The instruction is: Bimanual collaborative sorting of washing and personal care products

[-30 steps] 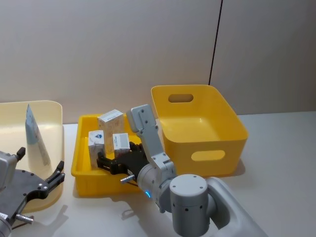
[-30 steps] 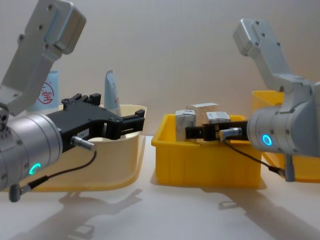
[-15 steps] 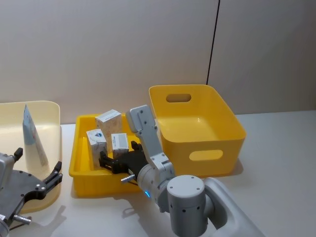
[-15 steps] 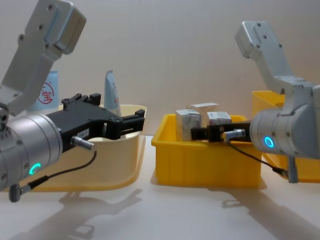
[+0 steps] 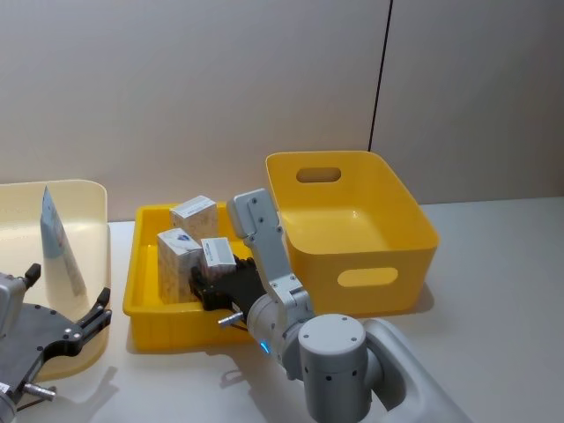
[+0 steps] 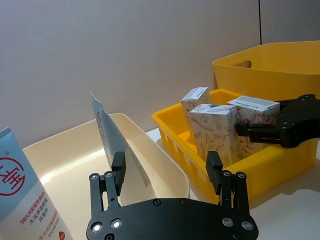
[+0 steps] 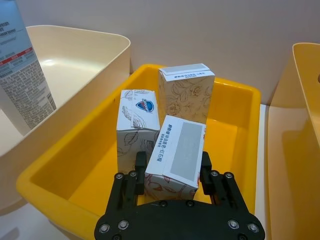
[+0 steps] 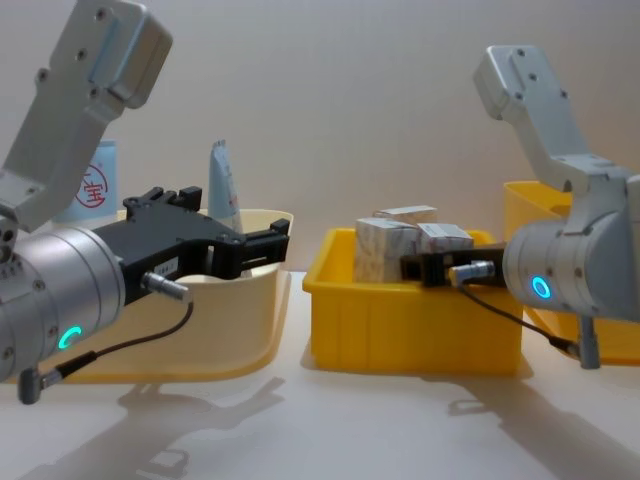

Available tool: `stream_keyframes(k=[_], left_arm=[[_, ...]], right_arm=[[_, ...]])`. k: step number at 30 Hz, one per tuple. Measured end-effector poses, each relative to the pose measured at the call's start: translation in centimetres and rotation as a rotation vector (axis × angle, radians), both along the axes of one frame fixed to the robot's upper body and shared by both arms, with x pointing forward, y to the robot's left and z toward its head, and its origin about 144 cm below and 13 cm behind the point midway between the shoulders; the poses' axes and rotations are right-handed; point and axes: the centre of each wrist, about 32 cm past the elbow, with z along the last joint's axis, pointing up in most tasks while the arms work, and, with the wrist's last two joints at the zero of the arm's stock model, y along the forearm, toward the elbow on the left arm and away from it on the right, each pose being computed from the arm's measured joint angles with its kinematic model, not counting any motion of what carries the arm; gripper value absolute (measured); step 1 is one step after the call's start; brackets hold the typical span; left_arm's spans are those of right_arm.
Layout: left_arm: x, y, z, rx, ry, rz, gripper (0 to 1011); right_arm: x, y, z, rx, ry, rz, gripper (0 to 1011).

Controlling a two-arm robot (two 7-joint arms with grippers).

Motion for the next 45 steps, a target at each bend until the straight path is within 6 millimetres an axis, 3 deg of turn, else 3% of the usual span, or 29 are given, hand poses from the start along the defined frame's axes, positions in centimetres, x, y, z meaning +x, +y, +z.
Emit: stream_keyframes(k=[1,6,9,29,45], left_arm=[[0.0,0.0,0.0,0.0,0.0,0.0,1002],[0.0,0.0,0.0,0.0,0.0,0.0,1002],[0.0,0.0,0.0,0.0,0.0,0.0,1002],[0.0,0.0,0.0,0.0,0.0,0.0,1002],[0.0,0.0,0.0,0.0,0.0,0.0,1002]], right_arm=[[0.0,0.0,0.0,0.0,0.0,0.0,655],[0.0,0.0,0.0,-0.001,-0.001,-0.002,455],[0.0,0.0,0.0,-0.001,-0.001,-0.003,410],[-0.5,-0.4,0.7,-0.001,-0.09,-0.004,406],[-1.4,-2.4,5.3,0.024,-0.314,-0.002,406]])
